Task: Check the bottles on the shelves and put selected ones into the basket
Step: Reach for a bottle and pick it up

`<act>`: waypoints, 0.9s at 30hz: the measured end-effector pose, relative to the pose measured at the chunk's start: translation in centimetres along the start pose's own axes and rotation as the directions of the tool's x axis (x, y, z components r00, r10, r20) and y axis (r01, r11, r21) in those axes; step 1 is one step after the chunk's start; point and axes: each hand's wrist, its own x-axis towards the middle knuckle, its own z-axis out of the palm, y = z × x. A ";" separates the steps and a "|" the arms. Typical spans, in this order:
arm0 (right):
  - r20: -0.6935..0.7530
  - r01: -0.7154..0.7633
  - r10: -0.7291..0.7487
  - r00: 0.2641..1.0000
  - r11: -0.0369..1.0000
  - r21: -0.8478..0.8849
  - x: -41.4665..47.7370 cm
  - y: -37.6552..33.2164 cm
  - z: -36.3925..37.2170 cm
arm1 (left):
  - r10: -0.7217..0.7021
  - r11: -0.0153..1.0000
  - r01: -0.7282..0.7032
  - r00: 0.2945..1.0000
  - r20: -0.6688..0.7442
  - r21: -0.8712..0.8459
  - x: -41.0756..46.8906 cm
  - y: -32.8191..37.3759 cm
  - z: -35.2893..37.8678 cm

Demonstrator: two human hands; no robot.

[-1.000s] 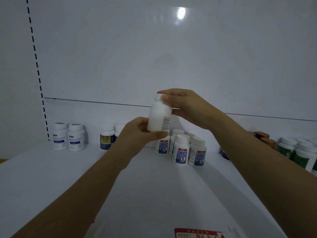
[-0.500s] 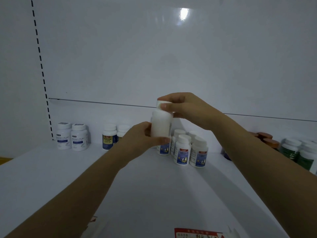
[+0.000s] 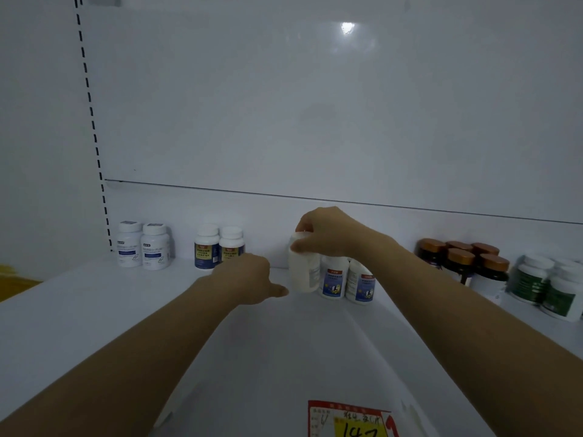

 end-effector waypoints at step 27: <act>0.008 0.552 -0.584 0.812 0.772 0.314 9.9 -52.6 9.4 | -0.660 0.749 0.662 0.739 -0.135 -0.039 -27.3 -42.1 -8.6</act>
